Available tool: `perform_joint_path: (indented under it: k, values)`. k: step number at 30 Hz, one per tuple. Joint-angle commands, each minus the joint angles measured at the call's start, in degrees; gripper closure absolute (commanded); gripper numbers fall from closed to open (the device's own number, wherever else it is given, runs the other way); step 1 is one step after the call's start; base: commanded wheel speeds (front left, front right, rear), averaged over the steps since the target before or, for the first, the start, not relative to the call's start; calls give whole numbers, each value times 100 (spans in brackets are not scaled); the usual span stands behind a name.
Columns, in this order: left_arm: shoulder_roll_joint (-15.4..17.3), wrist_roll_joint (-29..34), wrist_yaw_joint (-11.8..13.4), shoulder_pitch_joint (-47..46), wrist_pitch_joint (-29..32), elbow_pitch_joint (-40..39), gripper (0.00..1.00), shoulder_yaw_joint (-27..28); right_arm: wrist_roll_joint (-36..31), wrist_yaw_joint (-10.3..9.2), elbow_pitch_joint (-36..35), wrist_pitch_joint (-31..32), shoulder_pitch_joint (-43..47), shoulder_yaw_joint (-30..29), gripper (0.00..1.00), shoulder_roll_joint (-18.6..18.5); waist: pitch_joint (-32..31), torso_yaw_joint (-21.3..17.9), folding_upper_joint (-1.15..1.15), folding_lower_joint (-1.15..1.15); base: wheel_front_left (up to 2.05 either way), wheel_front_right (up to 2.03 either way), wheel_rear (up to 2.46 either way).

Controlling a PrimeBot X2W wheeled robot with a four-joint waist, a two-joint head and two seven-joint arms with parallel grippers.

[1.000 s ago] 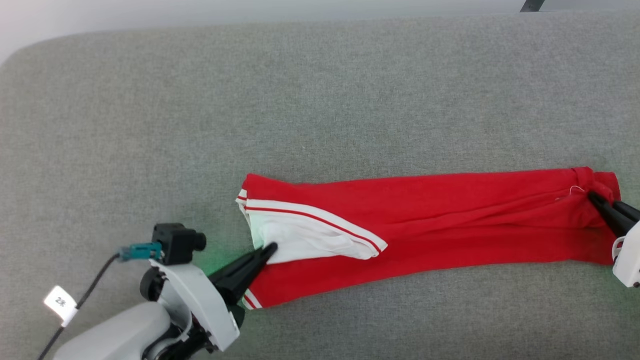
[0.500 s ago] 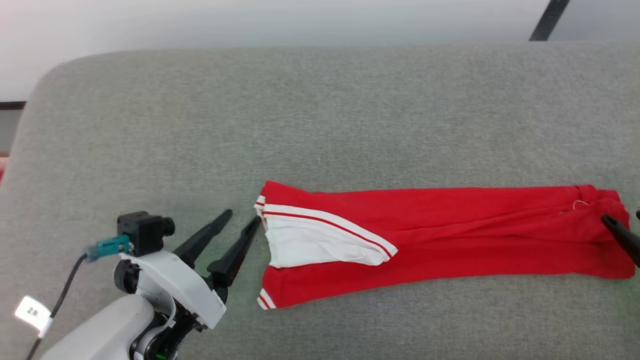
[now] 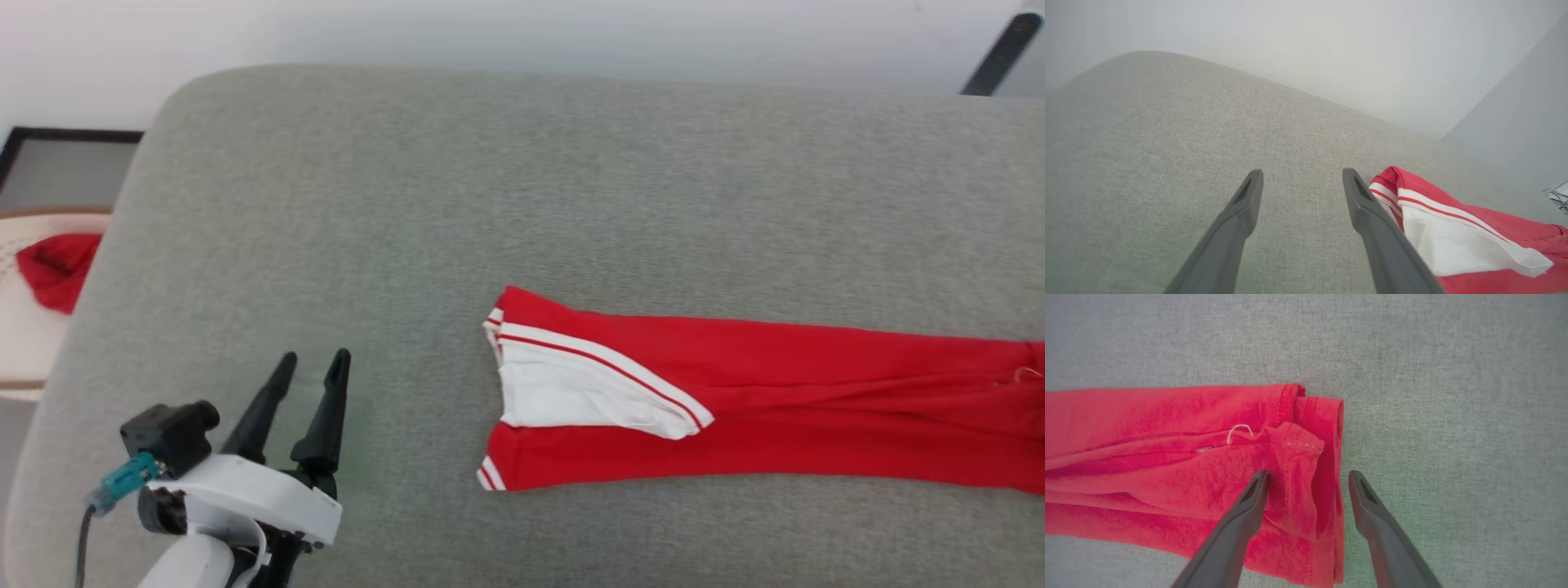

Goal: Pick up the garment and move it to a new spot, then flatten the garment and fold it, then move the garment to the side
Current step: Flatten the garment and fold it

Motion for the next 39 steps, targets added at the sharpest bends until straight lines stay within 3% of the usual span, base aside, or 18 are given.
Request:
perform_joint_path:
  k: [1, 8, 11, 23, 24, 25, 26, 28, 35, 39]
  values:
    - [-70, 329, -29, 71, 5, -26, 0, 137, -97, -10, 52, 107, -40, -87, 0, 54, 22, 171, 0, 0, 0, 0, 0]
    - [-469, 2046, 95, 272, 5, -216, 0, 760, -476, -10, 454, 761, -227, -402, 0, 415, -32, 323, 0, 0, 0, 0, 0]
    - [-649, 2531, 32, 359, 5, -272, 0, 966, -618, -10, 612, 984, -238, -512, 0, 590, -57, 350, 0, 0, 0, 0, 0]
    - [-1280, 3488, -409, 499, 5, 26, 0, 1548, -1288, -11, 929, 1183, -23, -542, 2, 1008, 45, 345, 0, 0, 0, 0, 0]
    - [-1321, 3531, -447, 496, 5, 59, 0, 1601, -1297, -11, 924, 1171, -13, -536, 19, 1045, 50, 340, 0, 0, 0, 0, 0]
    - [-1349, 3577, -466, 493, 5, 85, 0, 1648, -1298, -11, 915, 1127, -9, -534, 49, 1070, 54, 335, 0, 0, 0, 0, 0]
    - [-1379, 3624, -500, 489, 5, 103, 0, 1695, -1309, -11, 905, 1103, -8, -533, 60, 1082, 56, 330, 0, 0, 0, 0, 0]
    - [-1435, 3703, -547, 487, 5, 135, 0, 1781, -1310, -11, 892, 1044, -6, -527, 100, 1106, 54, 318, 0, 0, 0, 0, 0]
    - [-1555, 3844, -662, 530, 5, 165, 0, 2063, -1204, -11, 789, 670, -138, -640, 100, 1169, 27, 177, 0, 0, 0, 0, 0]
    - [-1608, 3768, -701, 605, 4, 139, 0, 2256, -1190, -18, 742, 313, -251, -882, 100, 1017, 58, -17, 0, 0, 0, 0, 0]
